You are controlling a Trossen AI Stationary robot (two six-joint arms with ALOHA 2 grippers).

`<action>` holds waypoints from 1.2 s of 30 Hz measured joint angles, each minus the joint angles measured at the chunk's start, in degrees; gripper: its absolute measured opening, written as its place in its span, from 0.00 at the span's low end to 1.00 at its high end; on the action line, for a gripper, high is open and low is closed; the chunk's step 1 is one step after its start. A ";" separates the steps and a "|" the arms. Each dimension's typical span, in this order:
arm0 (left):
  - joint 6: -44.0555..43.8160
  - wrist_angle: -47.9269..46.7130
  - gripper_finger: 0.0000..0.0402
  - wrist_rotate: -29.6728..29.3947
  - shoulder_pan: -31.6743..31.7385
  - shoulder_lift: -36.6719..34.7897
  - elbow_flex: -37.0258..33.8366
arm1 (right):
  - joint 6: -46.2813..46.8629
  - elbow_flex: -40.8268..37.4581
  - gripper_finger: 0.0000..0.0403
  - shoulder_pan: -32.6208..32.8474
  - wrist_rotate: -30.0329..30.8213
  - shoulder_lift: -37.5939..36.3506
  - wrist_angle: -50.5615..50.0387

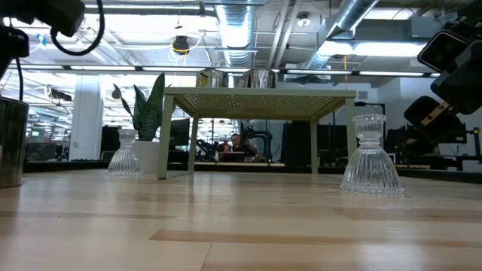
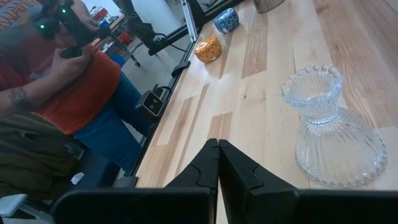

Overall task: Pick & Place candle stick holders
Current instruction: Put the silver scented candle can on the shelf

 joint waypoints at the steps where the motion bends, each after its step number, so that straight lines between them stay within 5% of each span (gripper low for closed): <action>1: -0.55 0.18 0.99 -0.01 -0.50 0.36 0.00 | 0.00 0.00 0.00 -0.02 0.01 -0.02 0.00; 36: -0.14 4.71 0.99 -3.46 -3.56 13.15 -0.02 | 0.00 0.00 0.00 -0.02 0.00 -0.02 -0.31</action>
